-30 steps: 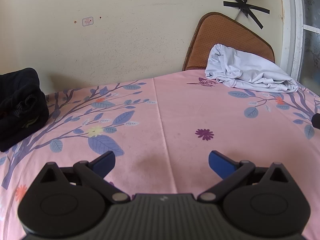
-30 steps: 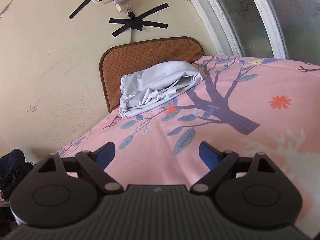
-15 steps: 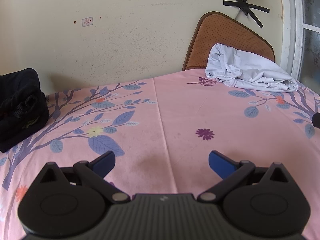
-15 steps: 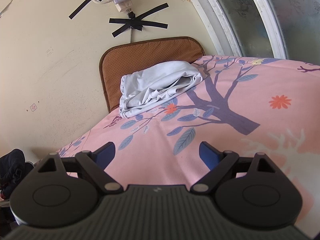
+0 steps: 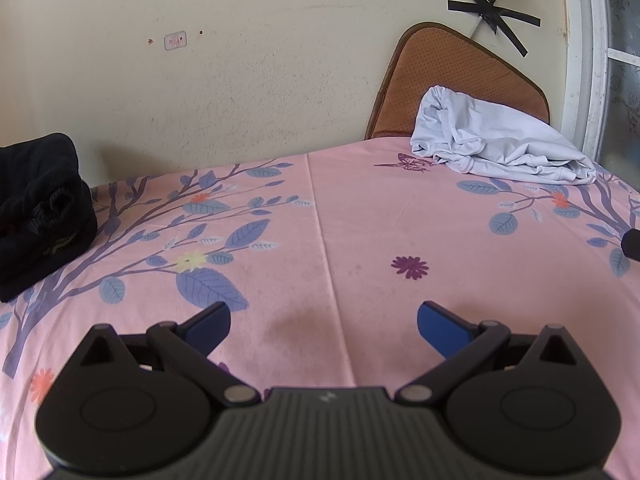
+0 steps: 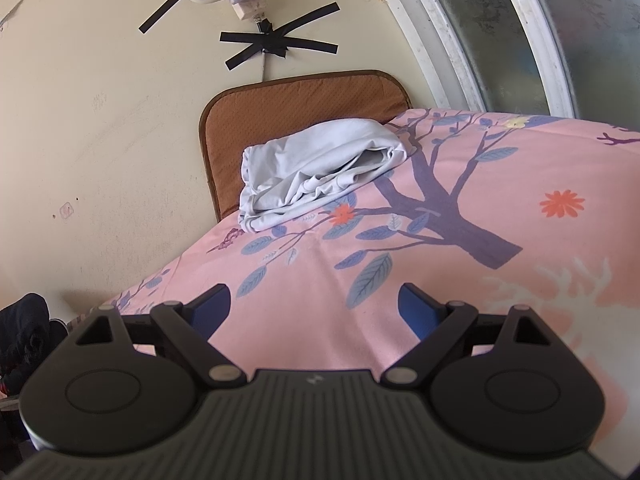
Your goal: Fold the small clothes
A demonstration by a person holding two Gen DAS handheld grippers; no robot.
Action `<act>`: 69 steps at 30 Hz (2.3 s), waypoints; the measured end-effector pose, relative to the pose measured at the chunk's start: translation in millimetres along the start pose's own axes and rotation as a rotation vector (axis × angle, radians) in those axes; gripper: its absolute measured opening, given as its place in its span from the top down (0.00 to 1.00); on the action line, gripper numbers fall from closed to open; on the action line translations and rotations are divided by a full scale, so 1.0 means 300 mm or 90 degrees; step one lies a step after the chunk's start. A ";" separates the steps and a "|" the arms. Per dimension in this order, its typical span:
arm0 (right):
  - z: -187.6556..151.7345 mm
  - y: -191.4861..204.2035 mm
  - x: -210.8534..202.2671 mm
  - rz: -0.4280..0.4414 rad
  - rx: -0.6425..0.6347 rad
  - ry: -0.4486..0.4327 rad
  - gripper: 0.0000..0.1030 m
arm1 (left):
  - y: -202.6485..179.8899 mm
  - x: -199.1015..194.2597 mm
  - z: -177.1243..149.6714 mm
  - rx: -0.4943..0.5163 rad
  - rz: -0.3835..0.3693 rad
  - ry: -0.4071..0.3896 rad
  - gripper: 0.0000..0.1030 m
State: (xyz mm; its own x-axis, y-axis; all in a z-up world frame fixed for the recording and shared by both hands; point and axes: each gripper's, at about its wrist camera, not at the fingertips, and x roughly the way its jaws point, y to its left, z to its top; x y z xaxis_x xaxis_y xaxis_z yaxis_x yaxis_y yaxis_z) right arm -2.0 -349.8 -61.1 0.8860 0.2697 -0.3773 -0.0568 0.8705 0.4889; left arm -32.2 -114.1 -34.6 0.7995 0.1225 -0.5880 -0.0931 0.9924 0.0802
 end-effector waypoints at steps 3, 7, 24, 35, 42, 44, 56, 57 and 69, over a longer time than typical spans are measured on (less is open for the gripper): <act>-0.001 0.002 0.003 -0.001 -0.001 0.001 0.10 | 0.000 0.000 0.000 0.000 0.000 0.000 0.00; -0.003 0.002 0.004 -0.001 -0.001 0.001 0.10 | 0.000 0.001 0.000 -0.001 0.000 0.001 0.00; -0.005 0.004 0.004 -0.001 -0.001 0.001 0.10 | -0.006 0.001 -0.003 0.000 -0.005 0.003 0.00; -0.003 0.001 0.001 0.003 0.002 -0.003 0.10 | -0.008 0.003 -0.003 0.000 -0.009 0.006 0.00; -0.002 0.005 -0.001 0.002 -0.001 0.000 0.10 | 0.011 0.010 0.000 -0.012 -0.024 0.015 0.00; -0.002 0.006 0.000 0.000 -0.001 0.000 0.10 | 0.009 0.008 0.000 -0.009 -0.027 0.015 0.00; -0.005 0.007 -0.005 -0.003 -0.004 -0.006 0.10 | 0.006 0.009 0.001 -0.004 -0.036 0.022 0.00; -0.005 0.007 -0.005 -0.003 -0.004 -0.006 0.10 | 0.007 0.010 0.001 -0.005 -0.036 0.023 0.00; -0.004 0.008 -0.007 -0.003 -0.004 -0.006 0.10 | 0.010 0.018 0.001 -0.010 -0.037 0.032 0.00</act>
State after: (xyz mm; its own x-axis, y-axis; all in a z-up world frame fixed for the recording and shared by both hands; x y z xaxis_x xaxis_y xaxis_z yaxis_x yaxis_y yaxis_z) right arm -4.4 -347.8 -60.1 0.8908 0.2619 -0.3714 -0.0558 0.8741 0.4825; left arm -27.8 -110.4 -37.2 0.7733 0.0647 -0.6308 -0.0568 0.9979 0.0327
